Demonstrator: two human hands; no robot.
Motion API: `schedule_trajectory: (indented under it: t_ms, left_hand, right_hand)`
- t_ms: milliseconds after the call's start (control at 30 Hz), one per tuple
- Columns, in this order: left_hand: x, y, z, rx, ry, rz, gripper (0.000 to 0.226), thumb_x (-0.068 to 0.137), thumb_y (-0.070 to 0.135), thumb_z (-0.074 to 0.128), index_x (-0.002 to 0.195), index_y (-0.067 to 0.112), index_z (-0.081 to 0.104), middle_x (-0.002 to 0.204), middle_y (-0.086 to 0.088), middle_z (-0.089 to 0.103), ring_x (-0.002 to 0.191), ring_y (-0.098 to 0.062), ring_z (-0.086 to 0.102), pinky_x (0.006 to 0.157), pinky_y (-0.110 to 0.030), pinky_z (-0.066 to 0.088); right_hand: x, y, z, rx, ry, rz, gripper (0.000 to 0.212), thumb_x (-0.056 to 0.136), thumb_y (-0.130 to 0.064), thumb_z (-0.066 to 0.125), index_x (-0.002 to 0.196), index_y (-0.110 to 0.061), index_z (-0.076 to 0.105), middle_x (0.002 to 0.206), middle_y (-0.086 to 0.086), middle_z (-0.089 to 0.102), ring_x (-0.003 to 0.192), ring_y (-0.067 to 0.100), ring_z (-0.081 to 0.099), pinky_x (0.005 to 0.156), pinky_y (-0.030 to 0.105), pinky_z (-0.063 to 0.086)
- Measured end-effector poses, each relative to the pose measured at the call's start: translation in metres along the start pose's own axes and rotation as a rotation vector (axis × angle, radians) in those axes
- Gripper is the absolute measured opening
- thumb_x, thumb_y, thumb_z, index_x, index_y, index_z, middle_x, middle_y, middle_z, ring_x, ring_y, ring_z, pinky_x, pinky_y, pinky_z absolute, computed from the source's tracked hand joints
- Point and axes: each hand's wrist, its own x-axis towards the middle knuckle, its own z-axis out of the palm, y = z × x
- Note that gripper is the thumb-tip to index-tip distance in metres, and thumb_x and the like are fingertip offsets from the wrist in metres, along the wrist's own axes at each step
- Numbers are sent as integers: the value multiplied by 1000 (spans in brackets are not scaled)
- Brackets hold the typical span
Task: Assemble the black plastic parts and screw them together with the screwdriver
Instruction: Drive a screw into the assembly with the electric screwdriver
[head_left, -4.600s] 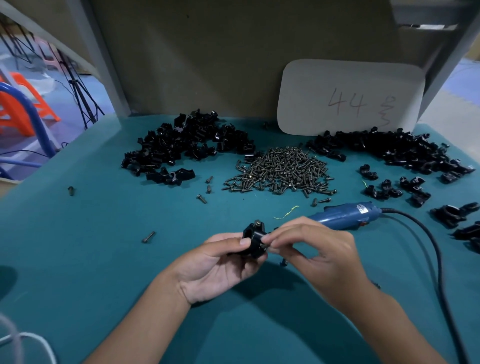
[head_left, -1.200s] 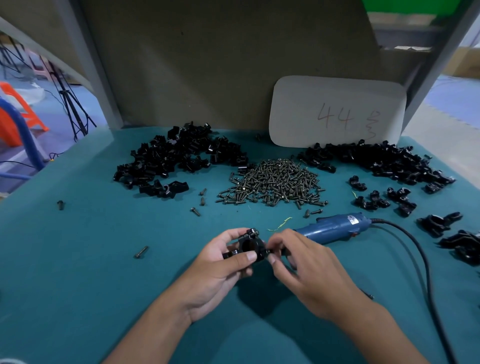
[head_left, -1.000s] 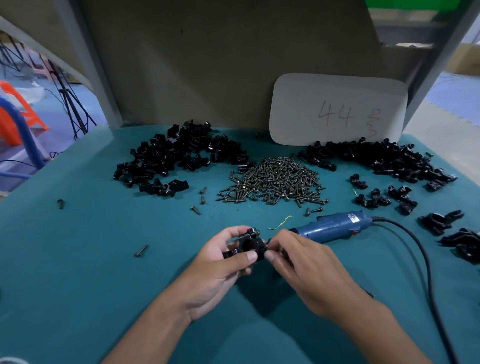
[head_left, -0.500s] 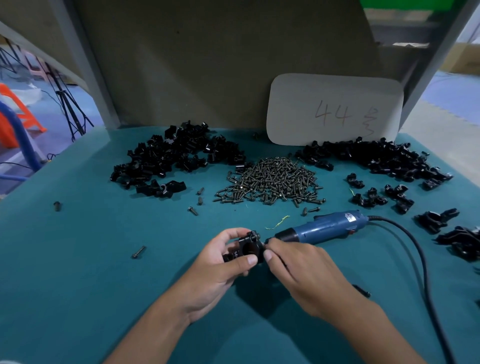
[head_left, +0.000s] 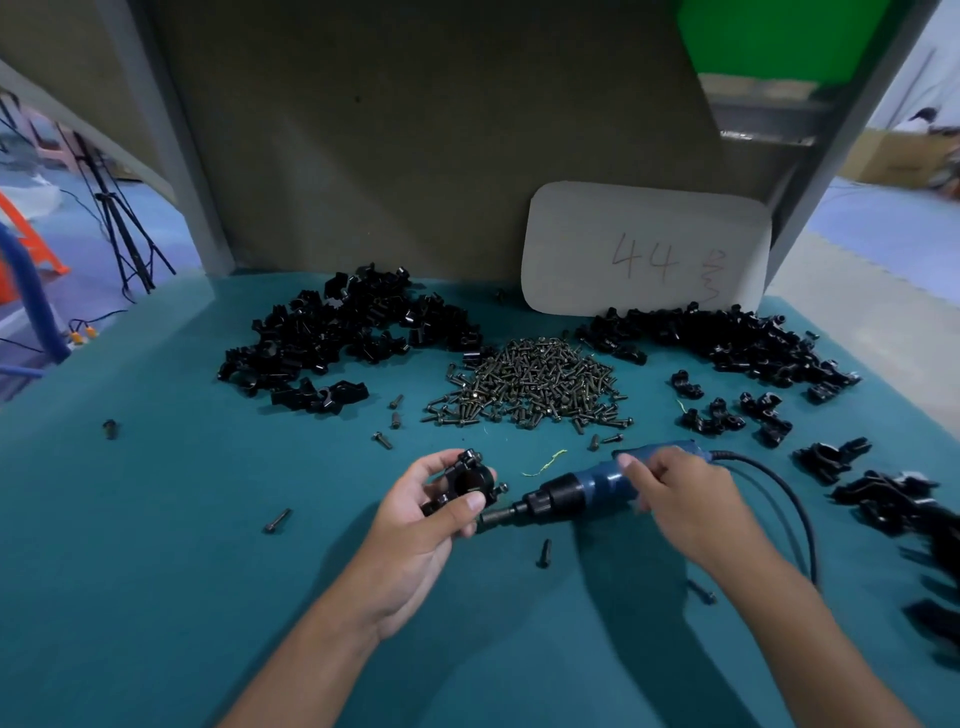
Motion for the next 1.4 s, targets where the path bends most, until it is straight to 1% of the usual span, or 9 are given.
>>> schedule_trajectory:
  t_ms: [100,233,333,400,633,733,867,1067,1400]
  left_hand:
    - [1,1,-1,-43,32,7,54,74,6,77,125,13,59,113,-11,74,87,-18,55,67,-24,52]
    - [-1,6,-1,-65,68,11,53,74,5,77,124,13,61,111,-14,69,81,-17,55,68,-23,54]
    - [-1,10,-2,1,99,32,45,85,-4,75,122,17,61,112,-10,68,79,-10,59,74,-26,52]
    - [-2,13,-3,57,127,50,41,91,-4,68,122,20,59,114,-8,67,80,-9,60,82,-28,50]
    - [-1,19,-9,-25,220,38,36,92,-1,67,122,18,57,123,-12,62,91,-23,54,74,-31,46]
    - [2,17,-12,-119,209,-16,39,91,-2,67,125,13,56,129,-15,63,110,-29,60,67,-31,44]
    - [2,8,-7,-112,166,-52,39,91,-5,65,126,10,56,125,-18,67,107,-28,63,66,-31,43]
    - [-4,-3,8,-47,95,-72,39,90,-7,64,125,8,58,116,-16,68,96,-24,58,67,-29,44]
    - [-10,-10,21,54,0,-122,47,79,-1,69,123,8,56,110,-12,72,74,-16,51,72,-28,44]
  right_hand:
    - [6,4,-2,-297,-176,196,73,93,-77,26,103,-19,70,74,-1,72,78,22,65,73,37,53]
    - [14,-14,4,-115,-220,364,96,83,-91,25,108,-9,67,60,-3,73,76,19,69,85,40,56]
    - [17,-24,7,108,-212,461,82,90,-77,46,120,-3,58,66,3,76,68,19,69,80,38,59]
    - [11,-25,9,473,-221,522,60,94,-56,61,120,-2,59,81,11,77,69,22,73,62,34,57]
    - [-14,-27,11,1335,-85,448,32,100,-20,58,129,-9,48,119,20,66,104,34,70,80,39,57]
    - [-17,-31,-3,1526,51,442,38,96,-22,61,131,-15,47,117,13,58,100,23,60,76,32,49]
    - [-13,-36,-33,1861,135,316,22,93,-17,65,113,-15,55,104,3,62,88,13,63,74,33,59]
    - [1,-41,-38,1921,184,24,31,94,-2,59,117,-22,52,111,-6,70,73,8,58,64,27,49]
    - [-4,-33,-8,2025,196,58,27,94,-9,64,115,-18,51,99,-8,60,67,6,54,60,26,49]
